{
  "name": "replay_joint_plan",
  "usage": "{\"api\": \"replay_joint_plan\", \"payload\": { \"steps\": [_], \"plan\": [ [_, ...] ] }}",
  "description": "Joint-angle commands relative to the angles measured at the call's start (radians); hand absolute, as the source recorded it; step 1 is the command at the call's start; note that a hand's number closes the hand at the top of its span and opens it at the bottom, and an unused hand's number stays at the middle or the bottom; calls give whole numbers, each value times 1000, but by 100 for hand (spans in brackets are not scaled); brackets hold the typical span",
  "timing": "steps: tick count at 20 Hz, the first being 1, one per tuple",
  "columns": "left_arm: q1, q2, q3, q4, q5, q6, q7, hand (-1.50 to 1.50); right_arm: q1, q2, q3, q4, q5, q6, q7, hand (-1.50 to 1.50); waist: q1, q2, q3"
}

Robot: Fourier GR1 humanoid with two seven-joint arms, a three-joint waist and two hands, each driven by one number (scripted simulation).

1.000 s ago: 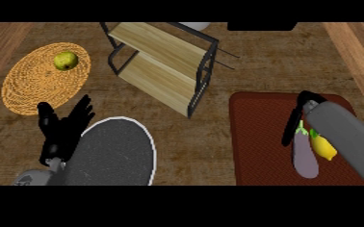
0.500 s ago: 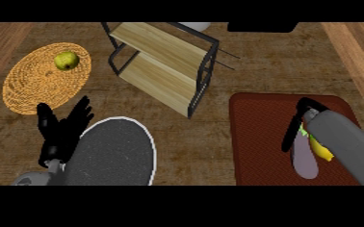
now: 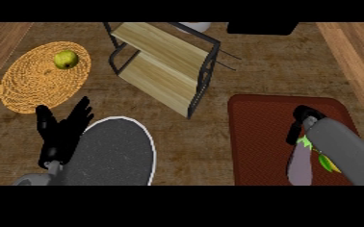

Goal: Pick the eggplant from the tray and place it in the tiered shelf

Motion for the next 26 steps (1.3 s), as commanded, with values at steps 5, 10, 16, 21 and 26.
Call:
{"api": "replay_joint_plan", "payload": {
  "steps": [5, 10, 16, 21, 26],
  "plan": [
    [-29, -13, 13, 4, 8, 5, 51, 0, 52, 54, -29, -94, -13, -17, 56, 150, -17, 22, 32],
    [-26, -14, -33, 5, -16, -22, 35, 0, -211, 375, -20, -212, 159, -395, 85, 150, 70, 4, 30],
    [-48, -17, -47, 25, -26, -32, 40, 0, -432, 566, 13, -203, 407, -654, 146, 150, 85, -1, 24],
    [-51, -13, -46, 34, -24, -33, 60, 0, -624, 603, 25, -167, 589, -745, 270, 150, 86, -12, 22],
    [-79, -25, -49, 37, -32, -17, 68, 0, -788, 605, -3, -103, 702, -748, 388, 150, 67, -16, 23]
  ]
}}
